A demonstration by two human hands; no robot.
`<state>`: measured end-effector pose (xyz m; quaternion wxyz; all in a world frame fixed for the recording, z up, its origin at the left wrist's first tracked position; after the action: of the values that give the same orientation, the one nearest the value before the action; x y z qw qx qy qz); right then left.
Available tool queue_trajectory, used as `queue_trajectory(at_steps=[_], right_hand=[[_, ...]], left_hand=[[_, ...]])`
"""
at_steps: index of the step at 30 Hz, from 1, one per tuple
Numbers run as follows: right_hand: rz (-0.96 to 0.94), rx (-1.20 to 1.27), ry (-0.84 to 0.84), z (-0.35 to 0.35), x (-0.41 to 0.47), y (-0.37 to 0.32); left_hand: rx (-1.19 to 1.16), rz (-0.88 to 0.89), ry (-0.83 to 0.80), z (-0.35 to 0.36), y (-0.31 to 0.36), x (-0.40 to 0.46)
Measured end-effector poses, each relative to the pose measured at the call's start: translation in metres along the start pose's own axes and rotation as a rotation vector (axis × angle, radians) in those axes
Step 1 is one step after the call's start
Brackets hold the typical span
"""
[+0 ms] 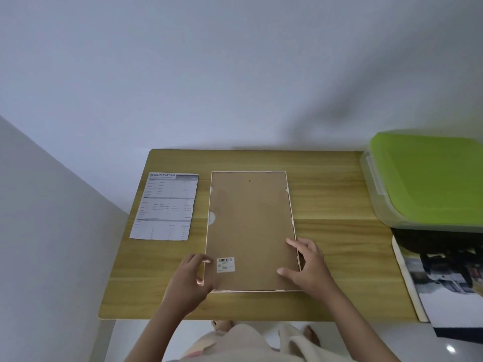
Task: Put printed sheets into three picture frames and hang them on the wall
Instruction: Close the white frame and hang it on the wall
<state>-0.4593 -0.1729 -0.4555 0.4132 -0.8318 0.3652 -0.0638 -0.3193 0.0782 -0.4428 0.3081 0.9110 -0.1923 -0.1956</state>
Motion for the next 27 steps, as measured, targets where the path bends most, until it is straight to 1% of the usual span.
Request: queue_trajectory(at_steps=[4,8,14,16,19,24,27], right_hand=[[-0.050,-0.064,-0.014,-0.001,0.002,0.002],[-0.072,-0.140,-0.054,-0.001,0.005,0.001],[0.023,-0.189,-0.189,-0.004,0.025,-0.009],[0.040,-0.197,-0.196,-0.004,0.036,-0.016],[0.075,-0.222,-0.140,-0.003,0.053,-0.027],[0.153,-0.295,-0.027,0.010,0.056,-0.037],[0.239,-0.215,0.102,0.018,0.050,-0.040]], left_hand=[[-0.018,-0.001,0.002,0.002,-0.002,0.003],[-0.006,0.020,-0.034,0.003,-0.002,0.006],[-0.014,-0.004,-0.188,-0.003,0.000,0.026],[0.017,-0.012,-0.217,-0.004,0.002,0.040],[0.024,-0.036,-0.242,-0.003,0.003,0.059],[0.087,-0.021,-0.244,-0.005,0.012,0.065],[0.023,-0.037,-0.244,-0.006,0.010,0.064]])
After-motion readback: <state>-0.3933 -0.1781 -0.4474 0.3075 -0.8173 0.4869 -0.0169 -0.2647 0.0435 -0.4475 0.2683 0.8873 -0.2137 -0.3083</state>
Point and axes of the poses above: each hand's wrist, its own x-axis towards the middle knuckle, its own z-axis out of the palm, y = z × x, the point moved 2 cm from there along x, towards the middle knuckle, and after that the axes turned 10 degrees about y, right-handed, at the moved point
